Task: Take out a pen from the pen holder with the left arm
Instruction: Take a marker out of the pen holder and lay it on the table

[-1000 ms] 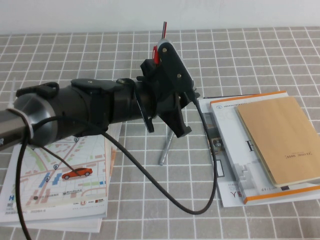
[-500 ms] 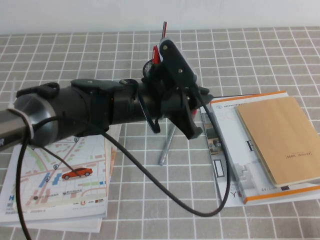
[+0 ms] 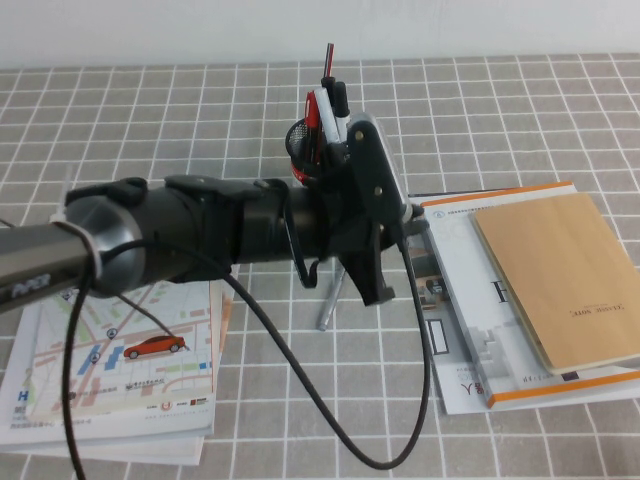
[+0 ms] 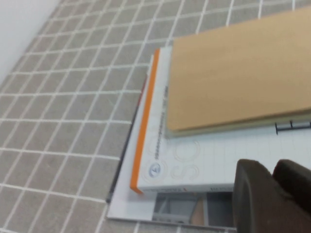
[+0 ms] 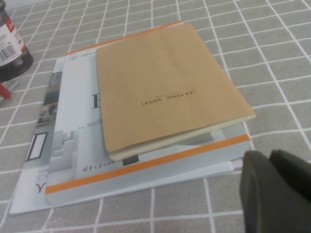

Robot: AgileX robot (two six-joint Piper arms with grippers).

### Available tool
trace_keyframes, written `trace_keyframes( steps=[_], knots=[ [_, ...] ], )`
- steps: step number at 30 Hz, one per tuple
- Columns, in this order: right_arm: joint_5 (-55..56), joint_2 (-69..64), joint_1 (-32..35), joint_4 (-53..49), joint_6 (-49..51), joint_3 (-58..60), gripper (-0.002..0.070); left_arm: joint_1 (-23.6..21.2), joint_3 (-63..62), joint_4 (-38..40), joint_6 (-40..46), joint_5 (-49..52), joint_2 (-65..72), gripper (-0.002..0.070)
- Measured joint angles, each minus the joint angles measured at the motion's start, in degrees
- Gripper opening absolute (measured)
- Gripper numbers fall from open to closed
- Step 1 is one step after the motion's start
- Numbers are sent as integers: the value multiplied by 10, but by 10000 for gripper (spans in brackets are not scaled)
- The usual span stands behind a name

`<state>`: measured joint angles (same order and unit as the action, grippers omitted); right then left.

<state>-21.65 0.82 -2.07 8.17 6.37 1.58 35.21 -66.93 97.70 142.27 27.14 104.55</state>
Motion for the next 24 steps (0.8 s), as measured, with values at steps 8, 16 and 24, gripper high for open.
trace_keyframes(
  steps=[8, 16, 24],
  knots=[
    [0, 0, 0, 0, 0, 0, -13, 1, -2, 2, 40, 10, 32, 127],
    [0, 0, 0, 0, 0, 0, -13, 1, -2, 2, 44, 3, 34, 372],
    [0, 0, 0, 0, 0, 0, -13, 1, -2, 2, 14, -24, 20, 428]
  ],
)
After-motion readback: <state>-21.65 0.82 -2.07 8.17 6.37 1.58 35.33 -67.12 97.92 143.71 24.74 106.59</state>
